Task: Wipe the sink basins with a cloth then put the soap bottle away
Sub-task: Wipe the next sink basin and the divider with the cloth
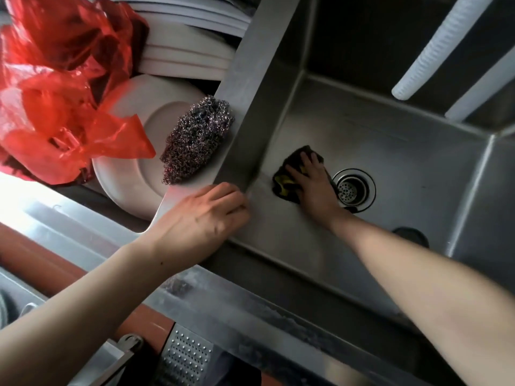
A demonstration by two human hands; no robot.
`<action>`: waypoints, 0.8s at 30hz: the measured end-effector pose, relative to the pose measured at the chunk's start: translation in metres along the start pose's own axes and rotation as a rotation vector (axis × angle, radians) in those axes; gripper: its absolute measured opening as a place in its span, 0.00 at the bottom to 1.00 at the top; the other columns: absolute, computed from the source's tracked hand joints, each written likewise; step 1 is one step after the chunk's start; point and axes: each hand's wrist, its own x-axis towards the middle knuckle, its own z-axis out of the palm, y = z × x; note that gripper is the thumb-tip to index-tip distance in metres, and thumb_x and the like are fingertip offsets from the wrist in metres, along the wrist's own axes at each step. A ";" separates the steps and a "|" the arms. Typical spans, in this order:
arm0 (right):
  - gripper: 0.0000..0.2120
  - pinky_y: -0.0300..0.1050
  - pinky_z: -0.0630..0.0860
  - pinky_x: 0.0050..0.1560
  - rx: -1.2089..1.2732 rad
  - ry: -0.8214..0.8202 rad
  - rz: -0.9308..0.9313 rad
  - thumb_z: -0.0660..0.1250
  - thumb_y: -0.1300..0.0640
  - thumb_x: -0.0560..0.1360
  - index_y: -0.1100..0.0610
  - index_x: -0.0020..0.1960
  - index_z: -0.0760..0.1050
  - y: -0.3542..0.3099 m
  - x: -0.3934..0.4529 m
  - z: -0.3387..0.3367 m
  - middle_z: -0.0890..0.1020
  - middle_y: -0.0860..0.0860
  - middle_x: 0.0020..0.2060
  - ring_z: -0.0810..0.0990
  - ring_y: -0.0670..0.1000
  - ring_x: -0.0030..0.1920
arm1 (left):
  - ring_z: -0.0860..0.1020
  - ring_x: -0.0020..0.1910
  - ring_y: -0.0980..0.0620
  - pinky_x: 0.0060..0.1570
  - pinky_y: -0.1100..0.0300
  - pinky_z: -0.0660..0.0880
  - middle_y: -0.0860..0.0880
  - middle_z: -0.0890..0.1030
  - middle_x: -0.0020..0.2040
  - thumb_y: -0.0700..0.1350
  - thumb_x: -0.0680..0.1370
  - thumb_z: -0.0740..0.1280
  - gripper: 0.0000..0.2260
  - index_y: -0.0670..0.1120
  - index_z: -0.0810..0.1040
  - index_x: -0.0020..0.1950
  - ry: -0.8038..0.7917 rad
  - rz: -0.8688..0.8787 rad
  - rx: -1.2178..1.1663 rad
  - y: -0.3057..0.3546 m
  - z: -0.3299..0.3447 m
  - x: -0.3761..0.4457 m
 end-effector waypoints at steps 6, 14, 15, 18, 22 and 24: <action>0.30 0.65 0.53 0.78 0.089 0.037 0.046 0.74 0.61 0.75 0.56 0.75 0.73 -0.059 0.017 0.038 0.64 0.66 0.78 0.59 0.72 0.78 | 0.75 0.61 0.46 0.53 0.51 0.77 0.48 0.78 0.59 0.43 0.79 0.71 0.06 0.46 0.79 0.55 0.017 -0.029 -0.018 0.003 -0.002 -0.007; 0.30 0.68 0.62 0.77 0.072 -0.241 -0.454 0.76 0.58 0.73 0.51 0.74 0.75 -0.068 -0.049 0.062 0.68 0.62 0.78 0.65 0.69 0.77 | 0.76 0.59 0.45 0.53 0.50 0.78 0.46 0.79 0.58 0.45 0.81 0.61 0.10 0.44 0.81 0.54 0.035 -0.003 -0.044 0.001 -0.007 0.001; 0.28 0.67 0.62 0.77 0.082 -0.305 -0.515 0.76 0.57 0.74 0.50 0.74 0.76 -0.067 -0.060 0.062 0.68 0.60 0.78 0.64 0.68 0.78 | 0.76 0.58 0.45 0.53 0.50 0.78 0.47 0.79 0.57 0.45 0.80 0.63 0.09 0.44 0.80 0.54 0.027 0.001 -0.042 0.001 -0.007 0.001; 0.21 0.65 0.67 0.75 0.077 -0.338 -0.648 0.74 0.58 0.77 0.55 0.69 0.80 -0.042 -0.081 0.051 0.73 0.60 0.75 0.69 0.66 0.76 | 0.77 0.56 0.45 0.51 0.50 0.78 0.48 0.79 0.56 0.47 0.77 0.72 0.08 0.45 0.80 0.53 -0.008 -0.004 -0.028 -0.002 -0.006 0.002; 0.18 0.57 0.62 0.79 0.018 -0.286 -0.740 0.71 0.57 0.79 0.55 0.69 0.80 -0.007 -0.096 0.040 0.73 0.58 0.75 0.67 0.63 0.78 | 0.76 0.56 0.46 0.52 0.51 0.76 0.49 0.78 0.56 0.51 0.74 0.75 0.13 0.47 0.79 0.53 -0.045 -0.005 -0.033 -0.002 -0.005 0.001; 0.19 0.55 0.56 0.80 0.006 -0.256 -0.740 0.71 0.58 0.79 0.53 0.70 0.79 -0.008 -0.095 0.043 0.72 0.58 0.76 0.65 0.63 0.78 | 0.76 0.57 0.46 0.53 0.51 0.76 0.48 0.78 0.56 0.49 0.75 0.75 0.12 0.47 0.79 0.54 -0.050 -0.007 -0.029 -0.001 -0.003 -0.001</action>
